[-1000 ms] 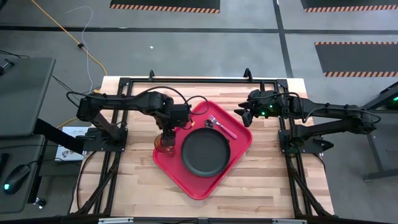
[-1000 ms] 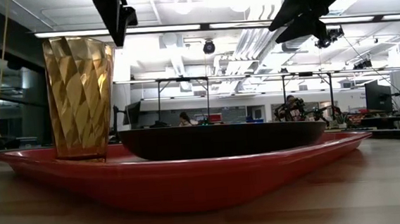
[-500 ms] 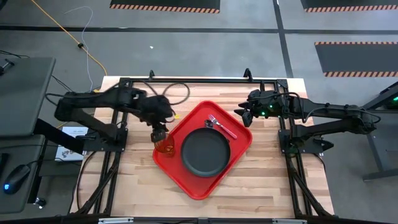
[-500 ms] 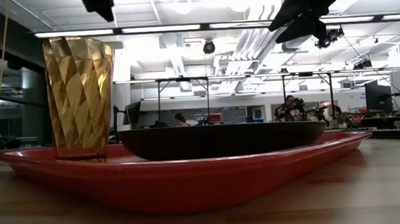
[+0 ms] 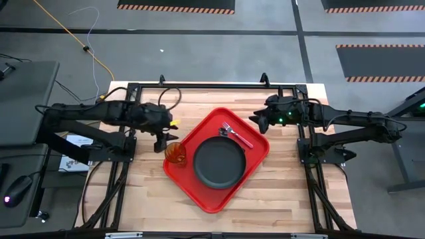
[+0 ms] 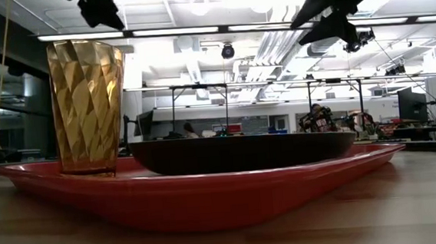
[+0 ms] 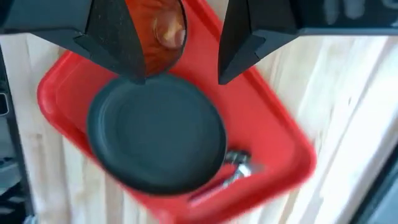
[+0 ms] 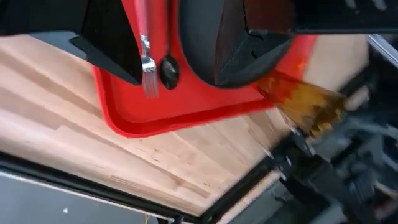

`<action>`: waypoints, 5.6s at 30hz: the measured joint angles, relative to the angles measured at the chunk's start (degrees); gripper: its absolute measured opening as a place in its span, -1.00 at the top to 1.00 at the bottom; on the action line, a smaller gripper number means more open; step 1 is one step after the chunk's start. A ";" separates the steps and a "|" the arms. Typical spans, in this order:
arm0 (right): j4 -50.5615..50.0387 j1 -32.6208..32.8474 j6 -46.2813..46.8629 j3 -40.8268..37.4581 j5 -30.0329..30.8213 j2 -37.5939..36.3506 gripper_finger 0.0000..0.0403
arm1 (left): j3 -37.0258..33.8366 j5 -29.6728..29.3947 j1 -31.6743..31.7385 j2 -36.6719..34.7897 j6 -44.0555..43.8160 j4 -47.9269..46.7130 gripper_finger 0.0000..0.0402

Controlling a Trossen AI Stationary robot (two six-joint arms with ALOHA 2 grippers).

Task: Pick and place plate/cup/fork/spoon on tray
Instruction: Adjust the serving tray, then adjust the black plate on the serving tray, then return to Home Position

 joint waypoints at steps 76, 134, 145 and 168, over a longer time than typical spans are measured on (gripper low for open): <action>-7.73 -23.83 -22.67 0.11 -8.11 29.77 1.00 | -13.24 -14.40 2.62 -9.13 -10.06 37.85 0.06; -9.14 -2.28 -12.62 0.04 -9.95 31.26 1.00 | -13.22 -15.64 2.60 -9.13 -9.00 37.83 0.06; -8.95 -5.62 -12.77 -7.26 -12.47 28.77 1.00 | -13.22 -15.64 2.60 -9.11 -9.01 37.83 0.06; 12.90 -12.72 -9.30 -9.99 -8.32 28.78 1.00 | -13.22 -17.29 2.62 -9.09 -9.65 37.70 0.06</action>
